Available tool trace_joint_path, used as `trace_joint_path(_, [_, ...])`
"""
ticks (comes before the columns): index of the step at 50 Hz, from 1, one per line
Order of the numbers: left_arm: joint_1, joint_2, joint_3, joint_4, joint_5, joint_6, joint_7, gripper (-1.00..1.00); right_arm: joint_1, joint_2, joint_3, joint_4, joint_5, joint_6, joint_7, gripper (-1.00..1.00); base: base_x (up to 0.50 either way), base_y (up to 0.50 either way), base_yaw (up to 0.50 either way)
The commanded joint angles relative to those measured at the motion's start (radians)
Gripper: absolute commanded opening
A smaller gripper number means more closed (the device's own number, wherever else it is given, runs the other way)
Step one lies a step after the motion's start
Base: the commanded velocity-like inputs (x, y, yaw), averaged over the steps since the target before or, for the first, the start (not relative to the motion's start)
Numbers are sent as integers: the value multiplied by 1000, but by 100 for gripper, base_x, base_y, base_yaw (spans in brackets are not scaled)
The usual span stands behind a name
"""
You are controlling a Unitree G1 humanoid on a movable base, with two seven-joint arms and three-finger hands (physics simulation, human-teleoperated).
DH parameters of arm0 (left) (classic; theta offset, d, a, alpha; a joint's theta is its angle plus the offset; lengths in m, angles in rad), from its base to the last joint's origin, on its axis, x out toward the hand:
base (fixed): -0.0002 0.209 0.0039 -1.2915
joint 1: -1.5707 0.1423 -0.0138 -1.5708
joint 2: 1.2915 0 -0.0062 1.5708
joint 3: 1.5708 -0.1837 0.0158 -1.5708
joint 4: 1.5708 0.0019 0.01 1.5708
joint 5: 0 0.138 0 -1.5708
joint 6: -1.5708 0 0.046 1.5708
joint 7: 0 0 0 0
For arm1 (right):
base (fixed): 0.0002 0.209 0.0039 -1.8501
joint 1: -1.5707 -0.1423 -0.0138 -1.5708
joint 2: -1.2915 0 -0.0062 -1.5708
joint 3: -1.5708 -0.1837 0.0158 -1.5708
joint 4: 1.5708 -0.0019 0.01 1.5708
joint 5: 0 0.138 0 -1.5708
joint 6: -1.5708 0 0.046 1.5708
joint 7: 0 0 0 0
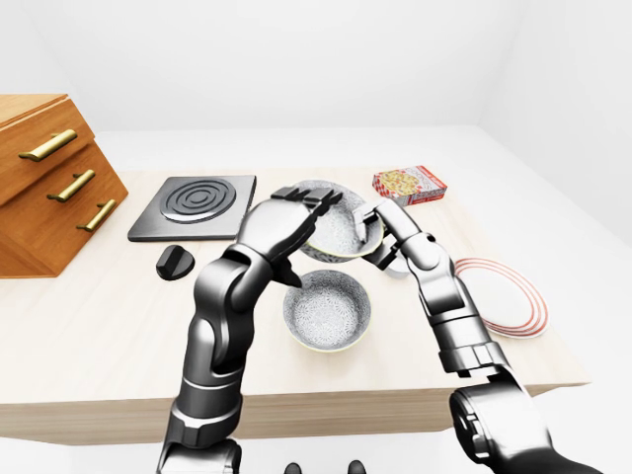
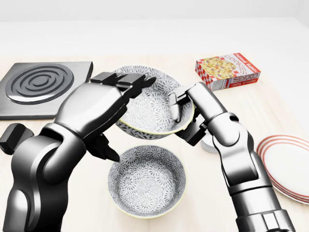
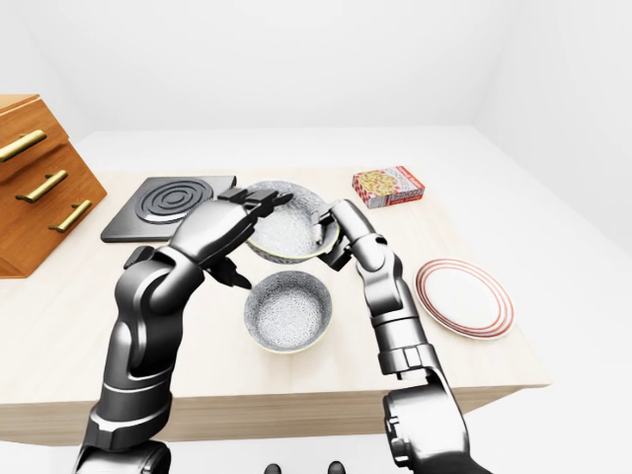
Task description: Pick the akita bowl from table center and place it on the plate.
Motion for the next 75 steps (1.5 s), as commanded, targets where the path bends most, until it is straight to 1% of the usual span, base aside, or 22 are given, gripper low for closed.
trace_joint_path(1, [-64, 17, 33, -45, -33, 80, 0, 68, 6, -12, -21, 7, -3, 0, -22, -100, 0, 0, 0])
trace_joint_path(4, [-97, 20, 46, -65, -60, 126, 0, 73, 10, -15, -24, 14, -3, 0, -25, -100, 0, 0, 0])
trace_joint_path(5, [-117, 17, 58, -75, -77, 130, 0, 75, 7, -16, -25, 26, -3, 0, -30, -100, 0, 0, 0])
trace_joint_path(6, [-136, 17, 69, -86, -98, 130, 0, 90, 6, -18, -26, 31, -2, 0, -33, -100, 0, 0, 0])
trace_joint_path(8, [-173, 27, 88, -92, -130, 130, 3, 99, 12, -22, -27, 29, -3, 0, -31, -100, 0, 0, 0])
trace_joint_path(12, [-238, 71, 129, -96, -223, 130, 58, 100, 15, -34, -29, 27, -11, 0, -26, -100, 0, 0, 0])
trace_joint_path(17, [-267, 144, 148, -128, -291, 130, 87, 100, 18, -47, -35, 23, -23, 0, -19, -100, 0, 0, 0])
trace_joint_path(19, [-243, 158, 155, -146, -309, 130, 100, 100, 22, -58, -41, 18, -28, 0, -13, -100, 0, 0, 0])
trace_joint_path(23, [-135, 147, 149, -189, -329, 130, 125, 100, 27, -87, -56, 15, -40, 0, -12, -100, 0, 0, 0])
trace_joint_path(24, [-98, 144, 152, -184, -336, 130, 141, 100, 30, -99, -65, 6, -40, 0, -4, -100, 0, 0, 0])
trace_joint_path(26, [-66, 144, 154, -171, -348, 130, 163, 100, 31, -111, -75, -4, -40, 0, 2, -100, 0, 0, 0])
trace_joint_path(28, [-6, 127, 169, -141, -388, 130, 195, 100, 52, -145, -99, -39, -37, 0, 20, -100, 0, 0, 0])
trace_joint_path(31, [44, 127, 172, -112, -423, 130, 238, 100, 91, -186, -131, -77, -32, 0, 38, -100, 0, 0, 0])
trace_joint_path(36, [72, 134, 178, -9, -484, 130, 313, 100, 142, -243, -177, -108, -26, 0, 52, -100, 0, 0, 0])
trace_joint_path(40, [94, 134, 170, 50, -508, 130, 346, 100, 176, -281, -212, -131, -16, 0, 67, -100, 0, 0, 0])
trace_joint_path(46, [106, 129, 162, 51, -512, 130, 354, 100, 229, -325, -256, -143, -19, 0, 69, -100, 0, 0, 0])
trace_joint_path(53, [117, 119, 154, 54, -510, 130, 361, 100, 243, -367, -284, -95, -29, 0, 38, -100, 0, 0, 0])
trace_joint_path(54, [117, 119, 154, 52, -509, 130, 360, 100, 243, -377, -288, -82, -34, -5, 30, -100, 0, 0, 0])
trace_joint_path(56, [118, 118, 153, 51, -507, 130, 361, 100, 241, -403, -292, -41, -54, -32, 4, -100, 0, 0, 0])
trace_joint_path(67, [127, 113, 152, 36, -500, 130, 358, 100, 269, -472, -329, 92, -44, -102, -55, -100, 0, 0, 0])
trace_joint_path(70, [124, 115, 150, 37, -498, 130, 355, 100, 265, -502, -335, 157, -44, -127, -80, -100, 0, 0, 0])
trace_joint_path(75, [121, 112, 147, 26, -493, 130, 348, 100, 251, -534, -322, 265, -47, -163, -127, -100, 0, 0, 0])
